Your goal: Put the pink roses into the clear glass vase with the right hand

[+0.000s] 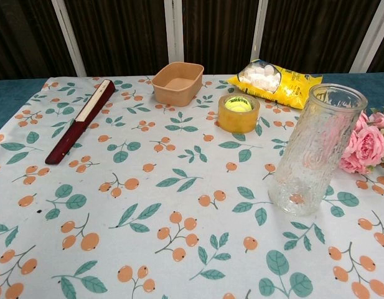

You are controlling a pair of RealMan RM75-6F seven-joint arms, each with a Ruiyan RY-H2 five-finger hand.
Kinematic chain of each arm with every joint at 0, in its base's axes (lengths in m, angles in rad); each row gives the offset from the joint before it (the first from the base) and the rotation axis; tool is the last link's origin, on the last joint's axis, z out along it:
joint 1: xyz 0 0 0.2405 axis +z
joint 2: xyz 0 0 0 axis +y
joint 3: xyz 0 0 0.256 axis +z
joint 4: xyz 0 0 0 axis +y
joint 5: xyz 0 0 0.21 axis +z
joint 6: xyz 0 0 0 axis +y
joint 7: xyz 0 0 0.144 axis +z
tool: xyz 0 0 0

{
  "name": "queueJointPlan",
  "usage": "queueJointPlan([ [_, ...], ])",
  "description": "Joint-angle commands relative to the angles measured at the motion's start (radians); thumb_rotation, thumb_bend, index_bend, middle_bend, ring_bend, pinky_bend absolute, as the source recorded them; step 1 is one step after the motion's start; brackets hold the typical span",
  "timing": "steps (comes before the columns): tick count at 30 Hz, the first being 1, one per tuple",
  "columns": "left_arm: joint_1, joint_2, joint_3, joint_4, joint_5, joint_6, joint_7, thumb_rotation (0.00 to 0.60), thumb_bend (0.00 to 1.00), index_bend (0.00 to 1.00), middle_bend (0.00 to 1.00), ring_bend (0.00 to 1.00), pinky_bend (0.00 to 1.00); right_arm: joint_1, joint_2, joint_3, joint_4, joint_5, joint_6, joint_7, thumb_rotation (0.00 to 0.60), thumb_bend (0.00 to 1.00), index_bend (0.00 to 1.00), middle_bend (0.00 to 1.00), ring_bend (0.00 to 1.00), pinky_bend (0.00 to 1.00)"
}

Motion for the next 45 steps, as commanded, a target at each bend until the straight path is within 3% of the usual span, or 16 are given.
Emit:
queueJointPlan([
  [1,0.000,-0.001,0.001,0.001,0.002,-0.001,0.003,0.600,0.00,0.00,0.00,0.00,0.00,-0.002,0.000,0.000,0.002,-0.001,0.004,0.003,0.600,0.25,0.00,0.00,0.00,0.00],
  [21,-0.008,0.004,0.009,-0.007,0.017,-0.013,0.005,0.600,0.00,0.00,0.00,0.00,0.00,0.022,0.022,0.003,-0.007,0.015,-0.054,0.040,0.600,0.25,0.00,0.00,0.00,0.00],
  [28,-0.014,0.009,0.007,-0.009,0.015,-0.022,-0.011,0.600,0.00,0.00,0.00,0.00,0.00,0.107,0.051,0.047,0.042,0.101,-0.217,0.058,0.600,0.25,0.00,0.00,0.00,0.00],
  [33,-0.017,0.011,0.006,-0.012,0.011,-0.028,-0.021,0.600,0.00,0.00,0.00,0.00,0.00,0.183,0.026,0.074,0.133,0.150,-0.345,0.097,0.600,0.25,0.00,0.00,0.00,0.00],
  [45,-0.026,0.022,0.003,-0.026,-0.019,-0.066,-0.033,0.600,0.00,0.00,0.00,0.00,0.00,0.343,-0.094,0.047,0.344,0.133,-0.583,0.067,0.600,0.25,0.00,0.00,0.00,0.00],
])
